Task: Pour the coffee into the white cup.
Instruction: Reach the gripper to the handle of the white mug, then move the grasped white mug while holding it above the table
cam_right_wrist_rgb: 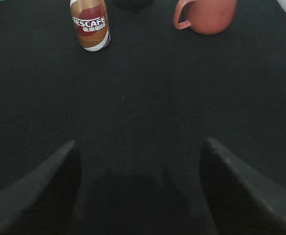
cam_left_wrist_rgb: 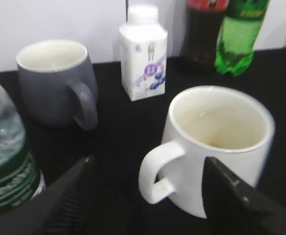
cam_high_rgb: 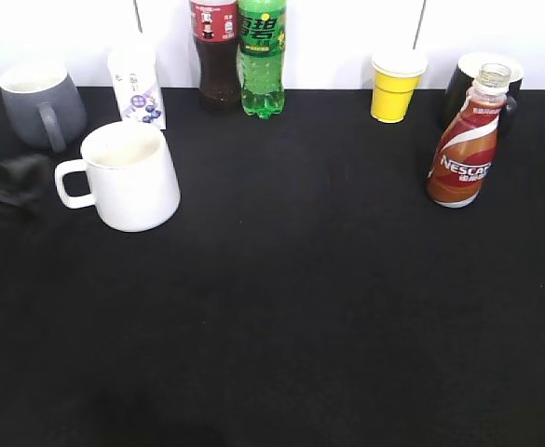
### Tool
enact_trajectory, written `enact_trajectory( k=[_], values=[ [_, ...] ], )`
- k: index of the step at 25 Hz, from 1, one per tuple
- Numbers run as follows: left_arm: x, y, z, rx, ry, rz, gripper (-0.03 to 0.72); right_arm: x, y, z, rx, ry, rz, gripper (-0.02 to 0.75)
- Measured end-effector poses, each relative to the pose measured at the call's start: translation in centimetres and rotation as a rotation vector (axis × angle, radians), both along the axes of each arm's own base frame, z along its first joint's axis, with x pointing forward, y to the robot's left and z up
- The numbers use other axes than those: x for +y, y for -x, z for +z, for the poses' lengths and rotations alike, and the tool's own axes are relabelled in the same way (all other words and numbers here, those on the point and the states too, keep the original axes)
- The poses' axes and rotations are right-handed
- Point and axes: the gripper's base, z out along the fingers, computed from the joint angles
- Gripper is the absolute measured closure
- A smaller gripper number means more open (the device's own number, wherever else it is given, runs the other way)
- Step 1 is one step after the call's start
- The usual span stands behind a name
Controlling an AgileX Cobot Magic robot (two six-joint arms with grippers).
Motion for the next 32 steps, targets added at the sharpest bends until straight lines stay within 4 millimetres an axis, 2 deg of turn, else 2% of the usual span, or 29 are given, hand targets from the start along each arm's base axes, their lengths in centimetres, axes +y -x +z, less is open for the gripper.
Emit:
enact_trajectory(
  k=[3,5,11,16,19,22,24,25,27,30,32],
  values=[
    [-0.3,-1.6,-3.2,-0.015,-0.012,0.017,0.174,0.0,0.0,0.0,0.0,0.0,0.0,0.164],
    [-0.4,-2.2,-4.4,-0.052,-0.014,0.022,0.179,0.0,0.0,0.0,0.0,0.0,0.0,0.164],
    [-0.9,-3.7,-5.1,-0.068,-0.012,0.025,0.202,0.0,0.0,0.0,0.0,0.0,0.0,0.164],
    [-0.8,-4.0,-5.9,-0.044,-0.014,0.056,0.202,0.0,0.0,0.0,0.0,0.0,0.0,0.164],
    [-0.9,-5.2,-6.0,-0.058,-0.008,0.068,0.202,0.0,0.0,0.0,0.0,0.0,0.0,0.164],
    [-1.2,-6.5,-7.0,-0.053,-0.008,0.078,0.202,0.0,0.0,0.0,0.0,0.0,0.0,0.164],
    [-1.5,-7.7,-7.4,-0.082,-0.002,0.082,0.255,0.0,0.0,0.0,0.0,0.0,0.0,0.164],
    [-1.8,-8.5,-7.5,-0.098,0.002,0.077,0.341,0.0,0.0,0.0,0.0,0.0,0.0,0.164],
    [-2.4,-9.3,-7.5,-0.117,-0.003,0.033,0.586,0.0,0.0,0.0,0.0,0.0,0.0,0.164],
    [-2.7,-9.3,-7.4,-0.144,-0.004,0.005,0.601,0.0,0.0,0.0,0.0,0.0,0.0,0.164],
    [-3.5,-9.1,-6.2,-0.179,-0.022,-0.096,0.613,0.0,0.0,0.0,0.0,0.0,0.0,0.164]
  ],
)
